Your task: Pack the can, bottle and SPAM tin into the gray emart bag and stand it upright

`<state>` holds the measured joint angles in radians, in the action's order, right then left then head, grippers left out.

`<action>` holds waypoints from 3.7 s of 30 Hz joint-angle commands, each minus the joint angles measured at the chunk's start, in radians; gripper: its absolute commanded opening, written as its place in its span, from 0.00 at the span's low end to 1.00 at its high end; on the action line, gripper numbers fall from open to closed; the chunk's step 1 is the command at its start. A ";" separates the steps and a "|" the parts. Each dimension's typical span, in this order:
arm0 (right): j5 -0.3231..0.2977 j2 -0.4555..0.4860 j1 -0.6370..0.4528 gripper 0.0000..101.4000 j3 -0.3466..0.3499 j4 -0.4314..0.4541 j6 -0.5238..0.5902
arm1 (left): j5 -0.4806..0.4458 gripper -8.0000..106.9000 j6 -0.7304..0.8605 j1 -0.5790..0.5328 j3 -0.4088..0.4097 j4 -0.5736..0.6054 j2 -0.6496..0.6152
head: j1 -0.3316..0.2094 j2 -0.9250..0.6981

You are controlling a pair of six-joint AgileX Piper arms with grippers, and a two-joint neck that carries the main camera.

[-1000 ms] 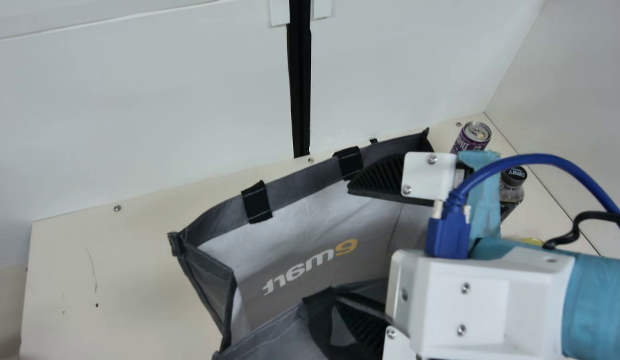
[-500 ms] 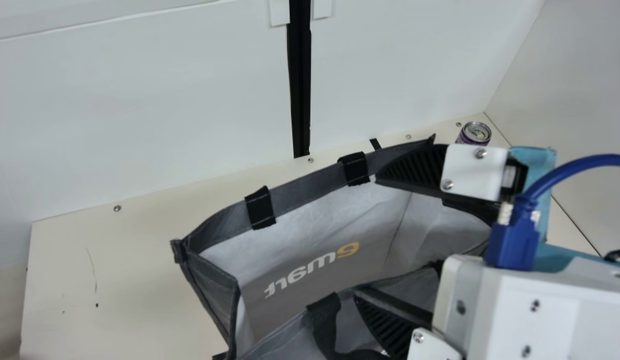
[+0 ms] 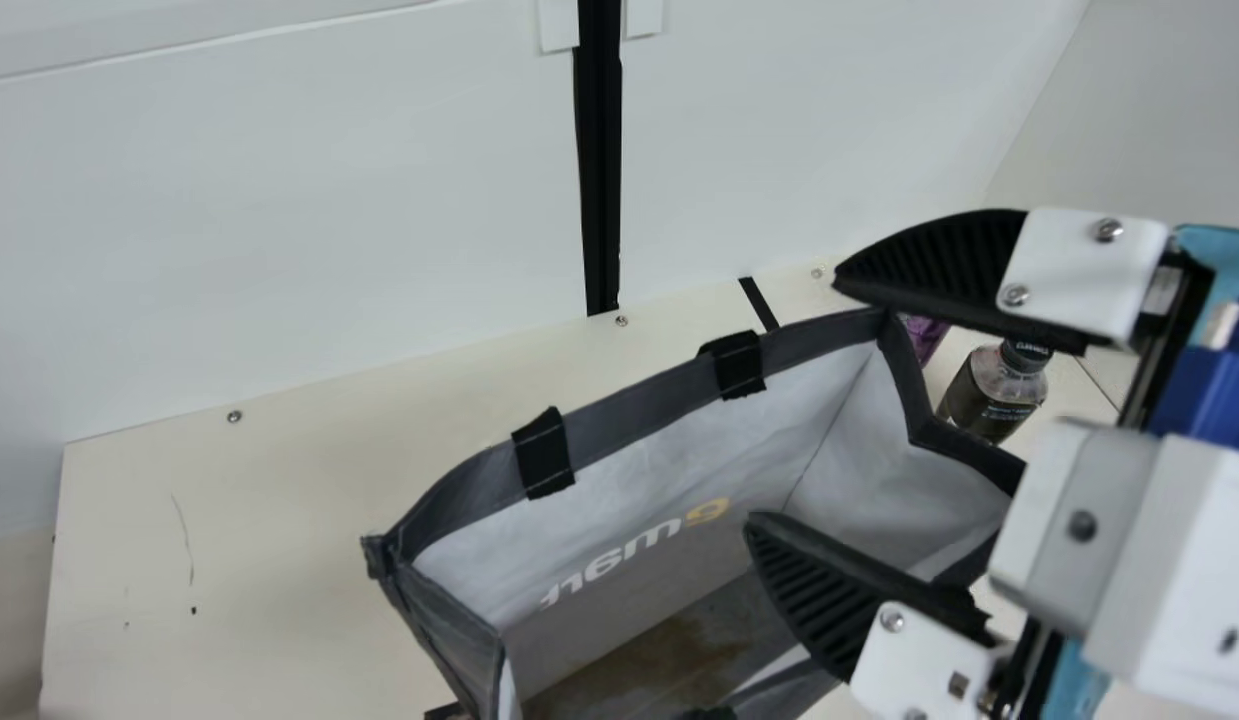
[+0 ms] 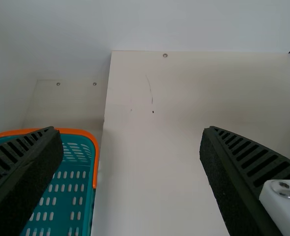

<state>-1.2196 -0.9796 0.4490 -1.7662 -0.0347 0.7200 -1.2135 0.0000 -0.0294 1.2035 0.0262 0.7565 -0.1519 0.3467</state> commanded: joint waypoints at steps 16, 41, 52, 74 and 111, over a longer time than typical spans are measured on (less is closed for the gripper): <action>0.000 -0.081 -0.243 0.94 -0.092 -0.087 -0.013 | 0.000 0.85 0.000 0.000 0.000 0.000 0.000 | -0.023 0.002; 0.000 -0.203 -0.669 0.94 -0.139 -0.329 0.109 | 0.000 0.85 0.000 0.000 0.000 0.000 0.000 | -0.023 0.002; 0.000 -0.237 -0.817 0.94 -0.126 -0.393 0.145 | 0.000 0.85 0.000 0.000 0.000 0.000 0.000 | -0.023 0.002; 0.000 -0.305 -1.060 0.94 -0.040 -0.441 0.219 | 0.000 0.85 0.000 0.000 0.000 0.000 0.000 | -0.023 0.002; 0.000 -0.305 -1.189 0.94 0.136 -0.345 0.248 | 0.000 0.85 0.000 0.000 0.000 0.000 0.000 | -0.023 0.002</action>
<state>-1.2188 -1.2848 -0.7398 -1.6297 -0.3796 0.9677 -1.2135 0.0000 -0.0294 1.2035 0.0262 0.7565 -0.1519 0.3482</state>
